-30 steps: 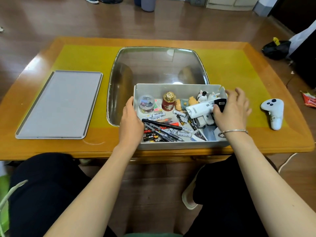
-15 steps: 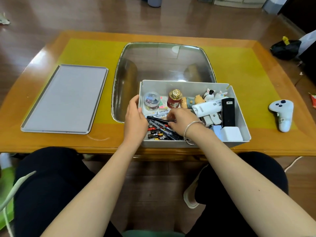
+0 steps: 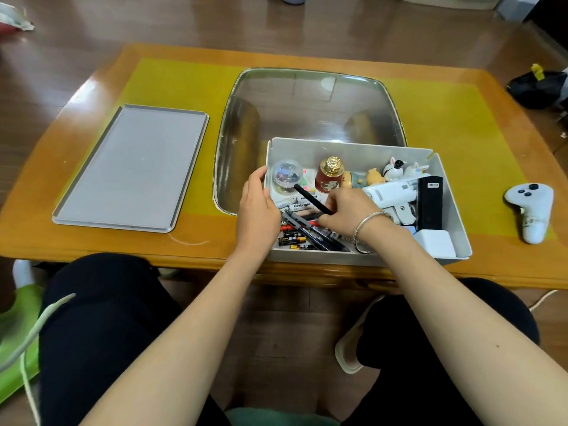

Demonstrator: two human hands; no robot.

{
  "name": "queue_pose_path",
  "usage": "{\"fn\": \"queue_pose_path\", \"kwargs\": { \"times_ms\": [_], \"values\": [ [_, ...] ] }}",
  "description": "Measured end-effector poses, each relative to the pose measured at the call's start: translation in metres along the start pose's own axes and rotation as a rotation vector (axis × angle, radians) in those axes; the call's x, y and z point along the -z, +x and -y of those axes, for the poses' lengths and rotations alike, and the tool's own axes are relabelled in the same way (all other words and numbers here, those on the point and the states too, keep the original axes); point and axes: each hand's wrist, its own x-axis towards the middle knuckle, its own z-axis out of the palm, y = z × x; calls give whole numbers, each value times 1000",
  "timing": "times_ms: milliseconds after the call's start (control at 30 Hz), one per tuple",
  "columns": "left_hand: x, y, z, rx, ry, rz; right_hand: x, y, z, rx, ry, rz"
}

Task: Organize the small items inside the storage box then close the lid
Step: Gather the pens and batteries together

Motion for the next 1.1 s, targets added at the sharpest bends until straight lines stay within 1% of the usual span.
{"fn": "queue_pose_path", "kwargs": {
  "times_ms": [100, 300, 500, 667, 767, 833, 933, 1000, 1100],
  "values": [
    [0, 0, 0, 1, -3, -1, 2, -2, -3, 17, -51, 7],
    [-1, 1, 1, 3, 13, -4, 0, -4, 3, 92, -114, 93],
    [-1, 1, 0, 2, 17, -5, -7, -2, 6, 93, -142, 128],
    [0, 1, 0, 6, 9, -1, -12, 0, 4, 109, -232, 176],
    [-1, 1, 0, 6, 14, 1, -15, 0, 4, 130, -221, 157],
    [-1, 1, 0, -1, 15, -5, -12, 0, 4, 122, -191, 103],
    [1, 0, -1, 4, -17, -12, -2, 2, 2, 118, -53, 36],
    [1, -1, -2, 21, -43, -26, 2, 2, 3, 155, -2, 90],
    [2, -1, -2, 33, -52, -35, -4, 2, 10, 188, -152, 210]
  ]
}}
